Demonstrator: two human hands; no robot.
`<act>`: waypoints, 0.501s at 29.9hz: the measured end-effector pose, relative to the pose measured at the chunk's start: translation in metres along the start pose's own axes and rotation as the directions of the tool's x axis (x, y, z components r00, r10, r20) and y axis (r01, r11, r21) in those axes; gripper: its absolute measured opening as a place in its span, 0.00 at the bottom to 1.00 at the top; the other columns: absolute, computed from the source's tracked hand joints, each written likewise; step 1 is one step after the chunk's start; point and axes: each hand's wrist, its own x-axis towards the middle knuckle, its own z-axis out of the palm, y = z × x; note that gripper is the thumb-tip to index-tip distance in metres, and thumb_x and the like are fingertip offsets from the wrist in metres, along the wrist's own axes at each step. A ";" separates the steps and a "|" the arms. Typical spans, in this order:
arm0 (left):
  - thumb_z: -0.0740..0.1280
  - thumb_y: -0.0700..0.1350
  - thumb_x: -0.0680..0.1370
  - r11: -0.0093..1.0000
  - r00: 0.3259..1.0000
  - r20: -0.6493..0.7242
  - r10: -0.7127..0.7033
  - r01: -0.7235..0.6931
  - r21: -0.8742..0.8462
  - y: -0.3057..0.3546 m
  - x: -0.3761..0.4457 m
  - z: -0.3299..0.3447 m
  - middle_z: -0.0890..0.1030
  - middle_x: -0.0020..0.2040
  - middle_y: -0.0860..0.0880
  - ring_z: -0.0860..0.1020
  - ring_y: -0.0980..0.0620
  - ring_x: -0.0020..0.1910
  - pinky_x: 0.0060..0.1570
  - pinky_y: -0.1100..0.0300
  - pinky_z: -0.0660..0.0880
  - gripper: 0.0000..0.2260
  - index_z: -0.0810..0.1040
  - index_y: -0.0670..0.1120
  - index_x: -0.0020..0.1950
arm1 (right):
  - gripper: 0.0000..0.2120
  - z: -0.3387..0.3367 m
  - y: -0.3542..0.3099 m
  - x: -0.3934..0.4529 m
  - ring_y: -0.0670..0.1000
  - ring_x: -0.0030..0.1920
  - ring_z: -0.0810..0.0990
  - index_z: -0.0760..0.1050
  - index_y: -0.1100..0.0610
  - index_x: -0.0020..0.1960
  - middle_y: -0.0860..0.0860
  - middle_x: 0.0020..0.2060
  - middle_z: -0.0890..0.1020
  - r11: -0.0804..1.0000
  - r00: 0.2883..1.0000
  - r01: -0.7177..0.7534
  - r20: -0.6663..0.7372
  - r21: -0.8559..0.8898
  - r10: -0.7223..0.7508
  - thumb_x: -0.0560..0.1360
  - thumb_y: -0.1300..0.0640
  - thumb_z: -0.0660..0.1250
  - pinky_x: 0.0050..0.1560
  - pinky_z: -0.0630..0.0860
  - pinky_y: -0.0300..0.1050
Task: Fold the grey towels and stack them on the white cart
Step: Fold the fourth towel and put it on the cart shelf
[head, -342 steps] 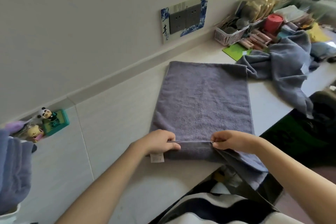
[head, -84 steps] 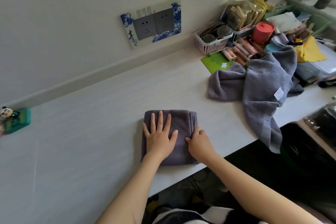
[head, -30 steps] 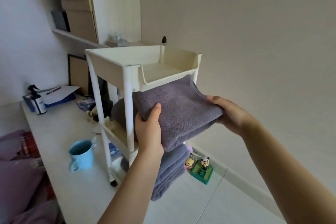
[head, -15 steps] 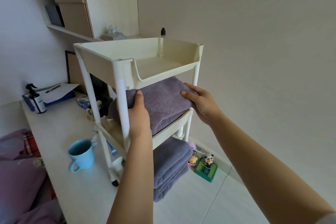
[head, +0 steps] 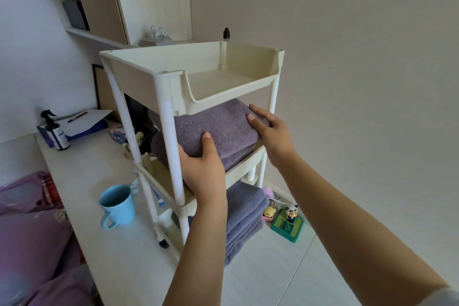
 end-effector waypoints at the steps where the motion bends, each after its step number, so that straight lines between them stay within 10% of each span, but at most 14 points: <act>1: 0.68 0.44 0.77 0.999 0.999 -0.010 -0.036 0.036 -0.010 0.001 0.002 0.001 0.61 0.72 0.53 0.59 0.62 0.68 0.64 0.76 0.54 0.31 0.57 0.45 0.76 | 0.12 0.002 0.000 0.003 0.44 0.57 0.78 0.79 0.51 0.57 0.48 0.56 0.81 1.000 1.000 0.000 -0.011 -0.024 0.000 0.74 0.58 0.70 0.59 0.74 0.37; 8: 0.65 0.47 0.78 0.991 0.998 0.046 -0.040 0.034 0.127 0.002 -0.005 -0.002 0.53 0.77 0.43 0.52 0.47 0.76 0.72 0.62 0.47 0.33 0.52 0.43 0.77 | 0.19 0.000 0.007 -0.006 0.49 0.59 0.75 0.75 0.53 0.63 0.50 0.58 0.78 0.960 0.993 -0.115 -0.032 -0.255 0.111 0.76 0.45 0.64 0.60 0.71 0.42; 15: 0.61 0.49 0.73 0.863 0.919 0.288 0.268 -0.362 0.353 0.006 -0.040 0.000 0.55 0.76 0.38 0.51 0.41 0.76 0.72 0.43 0.44 0.28 0.67 0.42 0.72 | 0.22 -0.016 -0.014 -0.058 0.48 0.61 0.74 0.68 0.54 0.68 0.49 0.62 0.75 0.917 0.986 -0.059 -0.169 -0.394 -0.009 0.78 0.46 0.61 0.58 0.70 0.42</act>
